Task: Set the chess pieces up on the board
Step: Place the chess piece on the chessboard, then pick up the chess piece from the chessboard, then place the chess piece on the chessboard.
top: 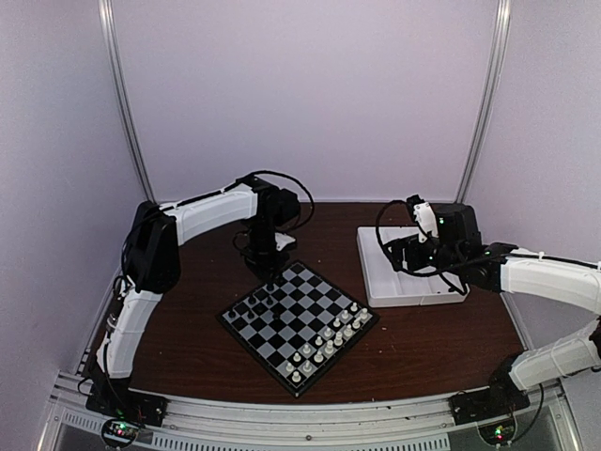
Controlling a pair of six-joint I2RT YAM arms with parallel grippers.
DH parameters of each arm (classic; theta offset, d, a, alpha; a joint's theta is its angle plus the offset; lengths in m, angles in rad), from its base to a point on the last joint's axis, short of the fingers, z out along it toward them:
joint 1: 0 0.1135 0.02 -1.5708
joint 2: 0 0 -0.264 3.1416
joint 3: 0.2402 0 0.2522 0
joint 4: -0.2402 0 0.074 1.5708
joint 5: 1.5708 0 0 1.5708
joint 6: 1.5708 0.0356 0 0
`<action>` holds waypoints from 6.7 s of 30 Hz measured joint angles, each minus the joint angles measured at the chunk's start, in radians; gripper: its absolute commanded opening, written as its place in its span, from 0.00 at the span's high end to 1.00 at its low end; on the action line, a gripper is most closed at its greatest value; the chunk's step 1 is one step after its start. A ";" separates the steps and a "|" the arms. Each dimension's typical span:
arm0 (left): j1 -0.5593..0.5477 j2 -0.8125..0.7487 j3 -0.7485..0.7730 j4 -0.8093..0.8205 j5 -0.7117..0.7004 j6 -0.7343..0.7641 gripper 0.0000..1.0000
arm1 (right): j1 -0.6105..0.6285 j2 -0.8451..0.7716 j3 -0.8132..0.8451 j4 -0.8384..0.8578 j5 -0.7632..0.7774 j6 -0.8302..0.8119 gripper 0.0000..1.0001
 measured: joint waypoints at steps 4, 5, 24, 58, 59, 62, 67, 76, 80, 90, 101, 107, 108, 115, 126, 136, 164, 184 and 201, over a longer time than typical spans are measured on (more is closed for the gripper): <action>0.000 0.000 0.000 0.000 -0.004 0.000 0.69 | 0.000 0.000 0.000 0.000 0.000 0.002 0.00; 0.000 0.000 0.002 0.000 -0.006 0.000 0.67 | 0.000 0.000 0.000 0.000 0.000 0.002 0.00; -0.037 -0.349 -0.232 0.073 -0.022 -0.042 0.02 | -0.004 0.000 0.000 -0.001 -0.008 0.006 0.00; -0.198 -0.627 -0.787 0.550 -0.030 -0.216 0.55 | -0.040 0.085 0.195 -0.303 -0.169 0.076 0.04; -0.204 -0.602 -0.767 0.546 -0.037 -0.216 0.56 | -0.040 0.084 0.195 -0.303 -0.169 0.077 0.04; -0.214 -0.549 -0.730 0.540 -0.056 -0.216 0.56 | -0.040 0.084 0.194 -0.302 -0.169 0.078 0.04; -0.218 -0.507 -0.713 0.516 -0.080 -0.216 0.62 | -0.040 0.080 0.182 -0.300 -0.169 0.078 0.03; -0.218 -0.454 -0.685 0.497 -0.082 -0.216 0.65 | -0.040 0.080 0.179 -0.300 -0.168 0.078 0.03; -0.218 -0.438 -0.680 0.494 -0.082 -0.216 0.66 | -0.040 0.080 0.179 -0.300 -0.165 0.078 0.03; -0.218 -0.403 -0.664 0.490 -0.091 -0.214 0.68 | -0.040 0.081 0.179 -0.300 -0.161 0.078 0.03; -0.218 -0.381 -0.649 0.472 -0.106 -0.204 0.77 | -0.040 0.099 0.179 -0.300 -0.161 0.078 0.03; -0.218 -0.381 -0.649 0.471 -0.107 -0.203 0.78 | -0.040 0.109 0.179 -0.300 -0.161 0.078 0.03; -0.218 -0.381 -0.649 0.471 -0.107 -0.202 0.77 | -0.040 0.111 0.180 -0.300 -0.161 0.078 0.02; -0.218 -0.380 -0.649 0.470 -0.106 -0.200 0.82 | -0.040 0.113 0.180 -0.300 -0.160 0.078 0.02; -0.218 -0.365 -0.644 0.453 -0.104 -0.200 0.91 | -0.040 0.114 0.180 -0.300 -0.161 0.078 0.02; -0.218 -0.365 -0.528 0.393 -0.118 -0.170 0.95 | -0.040 0.114 0.180 -0.300 -0.160 0.078 0.02; -0.099 -0.124 -0.093 0.394 -0.159 0.037 0.95 | -0.040 0.114 0.214 -0.330 -0.159 0.073 0.02; -0.069 0.003 -0.009 0.417 -0.140 0.090 0.94 | -0.043 0.114 0.299 -0.392 -0.156 0.047 0.02; -0.059 0.032 0.006 0.420 -0.121 0.090 0.93 | -0.044 0.124 0.307 -0.399 -0.156 0.046 0.02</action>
